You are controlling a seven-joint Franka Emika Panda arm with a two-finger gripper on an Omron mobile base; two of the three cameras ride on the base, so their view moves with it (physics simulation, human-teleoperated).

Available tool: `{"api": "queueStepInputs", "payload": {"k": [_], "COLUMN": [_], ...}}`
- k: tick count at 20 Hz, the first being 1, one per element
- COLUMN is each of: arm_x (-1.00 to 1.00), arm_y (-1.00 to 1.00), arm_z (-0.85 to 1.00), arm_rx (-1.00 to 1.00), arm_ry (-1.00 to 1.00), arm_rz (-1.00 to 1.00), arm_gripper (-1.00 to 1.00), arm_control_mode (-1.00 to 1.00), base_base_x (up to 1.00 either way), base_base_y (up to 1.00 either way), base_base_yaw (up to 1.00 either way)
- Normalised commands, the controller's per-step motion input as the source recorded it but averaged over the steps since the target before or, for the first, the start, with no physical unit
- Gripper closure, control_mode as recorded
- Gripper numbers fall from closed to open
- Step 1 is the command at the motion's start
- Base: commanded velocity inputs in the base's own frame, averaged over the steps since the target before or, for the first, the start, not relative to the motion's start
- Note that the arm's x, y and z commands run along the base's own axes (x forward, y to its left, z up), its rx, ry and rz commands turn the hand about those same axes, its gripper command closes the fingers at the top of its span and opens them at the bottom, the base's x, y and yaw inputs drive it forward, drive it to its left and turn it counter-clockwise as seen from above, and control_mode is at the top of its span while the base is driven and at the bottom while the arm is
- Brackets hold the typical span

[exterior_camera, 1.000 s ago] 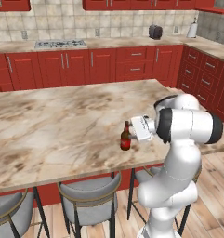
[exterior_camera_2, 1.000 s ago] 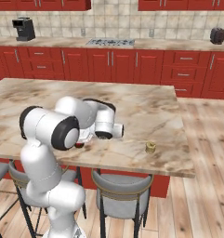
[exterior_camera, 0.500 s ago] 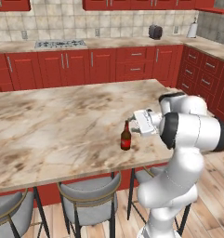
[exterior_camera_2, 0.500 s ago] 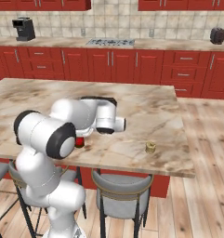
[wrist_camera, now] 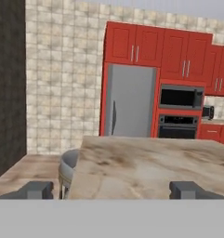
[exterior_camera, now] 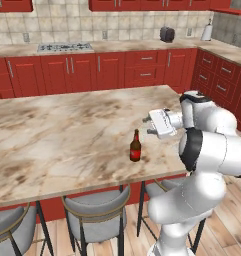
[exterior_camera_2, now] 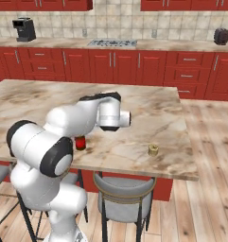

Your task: Get the candle and the beer from the cabinet and move them to the dining counter.

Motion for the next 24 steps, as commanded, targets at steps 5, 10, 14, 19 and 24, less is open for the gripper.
{"api": "queueStepInputs", "payload": {"k": [5,10,14,19,24], "arm_x": [-0.60,-0.80,-0.98,-1.00,-1.00], "arm_y": [0.00,0.00,0.10,0.26,0.57], "arm_z": [0.61,0.64,0.57,0.47,0.37], "arm_rx": [0.00,0.00,0.00,0.00,-0.02], "arm_ry": [0.00,0.00,0.00,0.00,0.00], "arm_rz": [-0.04,-0.04,-0.06,-0.07,-0.09], "arm_gripper": [-1.00,-1.00,-1.00,-1.00,-1.00], "arm_control_mode": [-1.00,-1.00,-1.00,-1.00,-1.00], "base_base_x": [0.00,0.00,0.00,0.00,0.00], "base_base_y": [0.00,0.00,0.00,0.00,0.00], "base_base_yaw": [0.00,0.00,0.00,0.00,0.00]}}
